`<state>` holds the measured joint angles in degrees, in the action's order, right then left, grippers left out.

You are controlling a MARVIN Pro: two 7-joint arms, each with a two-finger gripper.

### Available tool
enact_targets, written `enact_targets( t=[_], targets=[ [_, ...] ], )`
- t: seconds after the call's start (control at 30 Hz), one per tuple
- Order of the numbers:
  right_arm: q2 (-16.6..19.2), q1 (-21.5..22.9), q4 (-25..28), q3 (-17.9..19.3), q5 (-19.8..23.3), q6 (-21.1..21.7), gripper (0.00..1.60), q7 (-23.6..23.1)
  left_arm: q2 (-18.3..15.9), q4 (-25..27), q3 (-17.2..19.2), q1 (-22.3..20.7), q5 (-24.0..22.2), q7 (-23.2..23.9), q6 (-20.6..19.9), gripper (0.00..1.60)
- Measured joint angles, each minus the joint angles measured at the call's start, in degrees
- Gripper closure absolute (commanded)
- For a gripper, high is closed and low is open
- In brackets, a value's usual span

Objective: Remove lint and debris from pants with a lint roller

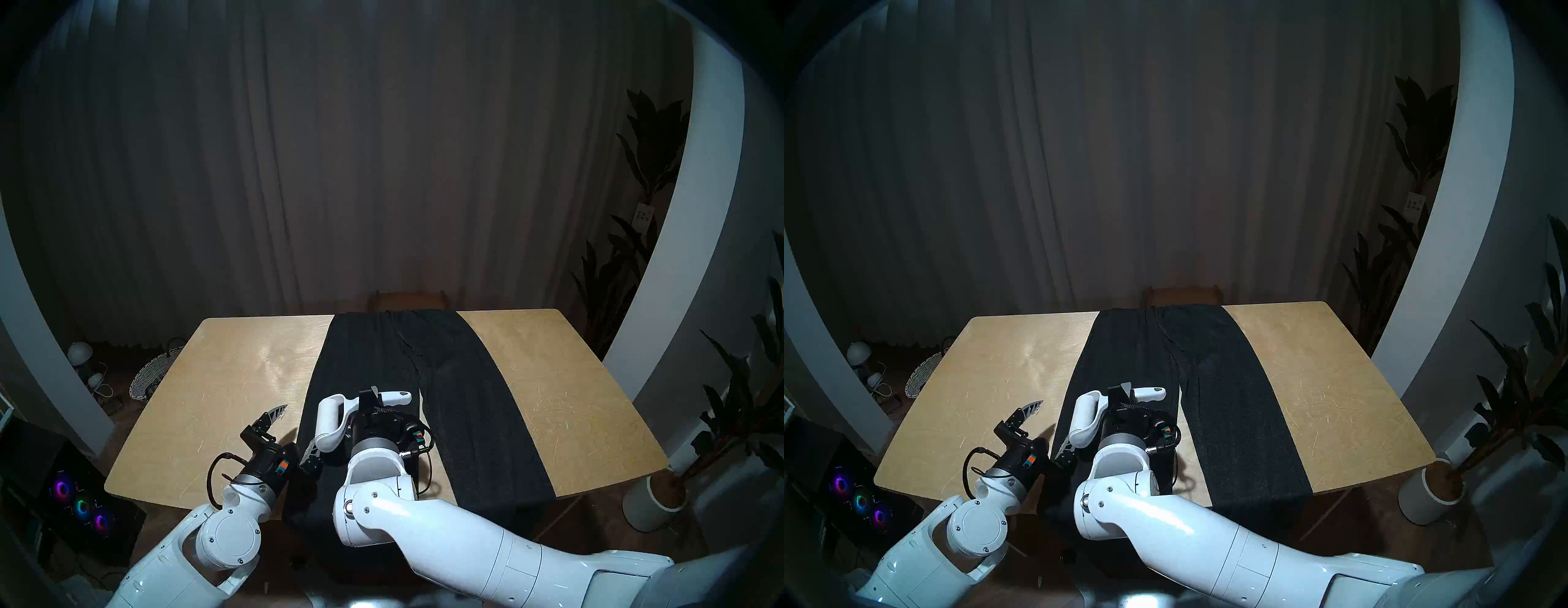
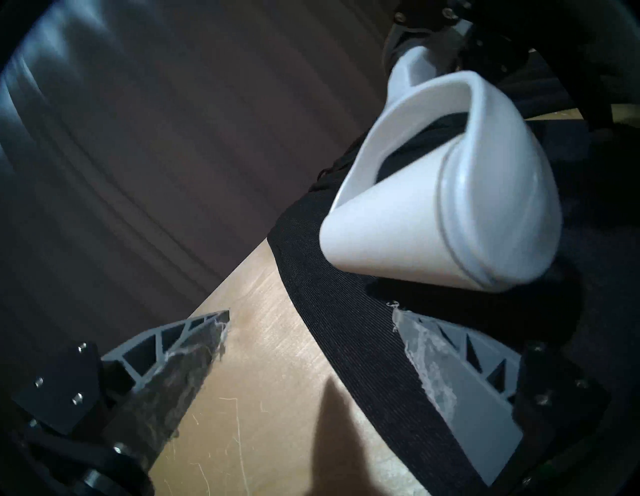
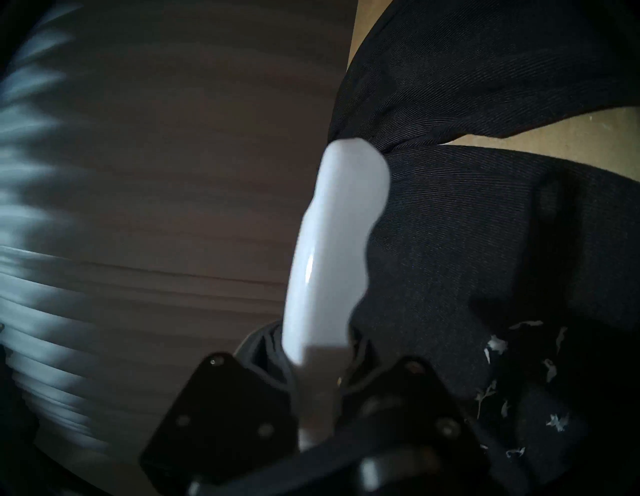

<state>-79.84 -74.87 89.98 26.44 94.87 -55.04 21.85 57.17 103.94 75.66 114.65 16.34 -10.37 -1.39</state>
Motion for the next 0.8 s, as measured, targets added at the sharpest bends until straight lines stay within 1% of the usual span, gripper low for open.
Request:
enact_targets(
  t=[0.27, 0.53, 0.8],
  targets=[
    [0.75, -0.30, 0.07, 0.63, -0.59, 0.00, 1.60, 0.61, 1.78, -0.41, 0.23, -0.50, 1.03, -3.90, 0.20, 0.00],
    [1.59, -0.87, 0.06, 1.08, -0.87, 0.00, 1.60, 1.12, 3.15, -1.12, 0.54, -0.96, 1.80, -6.55, 0.76, 0.00],
    [1.04, 0.27, -0.51, -0.80, -0.10, 0.00, 1.60, 2.03, 4.53, -3.55, -0.41, -1.41, 2.85, -8.34, 1.05, 0.00]
  ],
)
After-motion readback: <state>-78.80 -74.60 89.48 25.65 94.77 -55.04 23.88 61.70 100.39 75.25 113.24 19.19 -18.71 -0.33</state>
